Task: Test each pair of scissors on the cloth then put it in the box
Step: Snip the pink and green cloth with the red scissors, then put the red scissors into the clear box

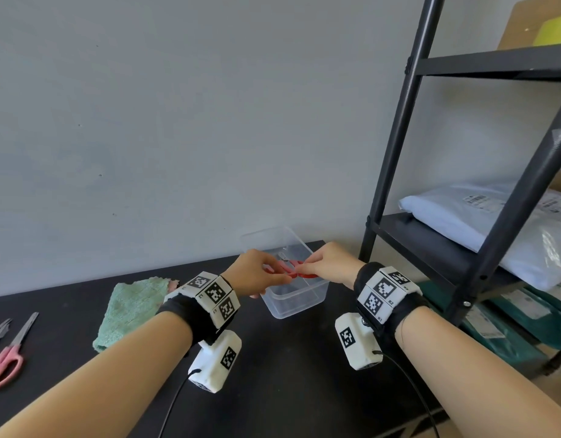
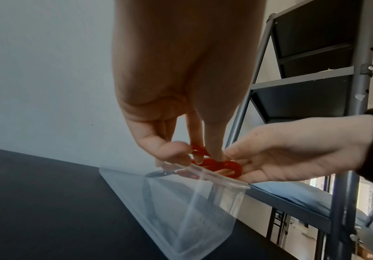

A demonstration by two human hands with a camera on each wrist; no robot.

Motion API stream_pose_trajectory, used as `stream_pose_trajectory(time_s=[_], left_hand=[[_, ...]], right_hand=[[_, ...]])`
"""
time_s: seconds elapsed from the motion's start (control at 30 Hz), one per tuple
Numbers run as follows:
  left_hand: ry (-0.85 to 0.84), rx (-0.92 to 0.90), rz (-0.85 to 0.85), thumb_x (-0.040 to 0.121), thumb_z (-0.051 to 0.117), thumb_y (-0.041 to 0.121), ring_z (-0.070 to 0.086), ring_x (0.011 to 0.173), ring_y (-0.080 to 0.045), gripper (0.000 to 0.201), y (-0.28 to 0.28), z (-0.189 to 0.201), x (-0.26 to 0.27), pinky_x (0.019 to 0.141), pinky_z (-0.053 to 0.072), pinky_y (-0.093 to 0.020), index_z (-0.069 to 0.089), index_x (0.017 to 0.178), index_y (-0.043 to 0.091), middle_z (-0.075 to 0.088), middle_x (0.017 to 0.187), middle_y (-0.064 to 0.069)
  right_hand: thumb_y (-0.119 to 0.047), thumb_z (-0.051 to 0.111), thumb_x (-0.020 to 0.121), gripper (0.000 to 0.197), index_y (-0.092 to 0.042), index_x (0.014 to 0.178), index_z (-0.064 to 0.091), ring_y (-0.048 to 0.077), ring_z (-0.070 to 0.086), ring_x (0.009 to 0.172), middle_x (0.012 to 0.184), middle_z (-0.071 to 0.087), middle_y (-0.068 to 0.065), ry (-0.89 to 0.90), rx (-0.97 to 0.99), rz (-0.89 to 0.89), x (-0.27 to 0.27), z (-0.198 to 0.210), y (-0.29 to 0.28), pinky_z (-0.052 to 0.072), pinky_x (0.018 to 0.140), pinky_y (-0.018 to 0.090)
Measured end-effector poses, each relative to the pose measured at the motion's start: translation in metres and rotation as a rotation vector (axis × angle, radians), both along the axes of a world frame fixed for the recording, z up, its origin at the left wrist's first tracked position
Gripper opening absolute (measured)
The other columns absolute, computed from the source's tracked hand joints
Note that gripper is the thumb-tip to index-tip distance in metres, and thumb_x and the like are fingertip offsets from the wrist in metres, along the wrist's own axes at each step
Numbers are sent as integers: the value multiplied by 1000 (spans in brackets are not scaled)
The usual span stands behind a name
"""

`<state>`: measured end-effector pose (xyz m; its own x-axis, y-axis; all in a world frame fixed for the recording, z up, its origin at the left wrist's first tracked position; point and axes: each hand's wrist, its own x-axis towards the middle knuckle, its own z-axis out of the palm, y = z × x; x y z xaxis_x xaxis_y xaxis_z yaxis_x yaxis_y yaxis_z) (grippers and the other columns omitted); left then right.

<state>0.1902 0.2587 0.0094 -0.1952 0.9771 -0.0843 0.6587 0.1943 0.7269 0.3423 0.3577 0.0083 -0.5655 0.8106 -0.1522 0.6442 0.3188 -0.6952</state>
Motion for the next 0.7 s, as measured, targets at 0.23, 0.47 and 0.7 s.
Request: stream_pose_trajectory(time_s=[0.23,0.47,0.7], left_hand=[[141,-16,-53,89,64,26,57,54,-13,19,4,-7,8,54,51,-20,71,101,13,55,71,8],[156,-146,-78,93,55,27,67,72,-27,29,5,-13,10,62,52,-20,69,108,6,70,87,-9],[84,-82,-106,91,57,20,69,90,-31,26,-8,-3,5,73,58,-30,69,112,10,68,104,-6]], right_hand=[[-28,74,80,27,-8,99,74,19,63,86,93,71,5,-148,89,97,0,1,-4,47,78,28],[-25,71,83,28,0,96,70,23,65,82,80,66,8,-288,143,86,-11,1,-6,54,87,36],[-16,59,87,20,-1,94,71,25,66,89,93,71,13,-358,238,37,-16,9,-8,54,80,33]])
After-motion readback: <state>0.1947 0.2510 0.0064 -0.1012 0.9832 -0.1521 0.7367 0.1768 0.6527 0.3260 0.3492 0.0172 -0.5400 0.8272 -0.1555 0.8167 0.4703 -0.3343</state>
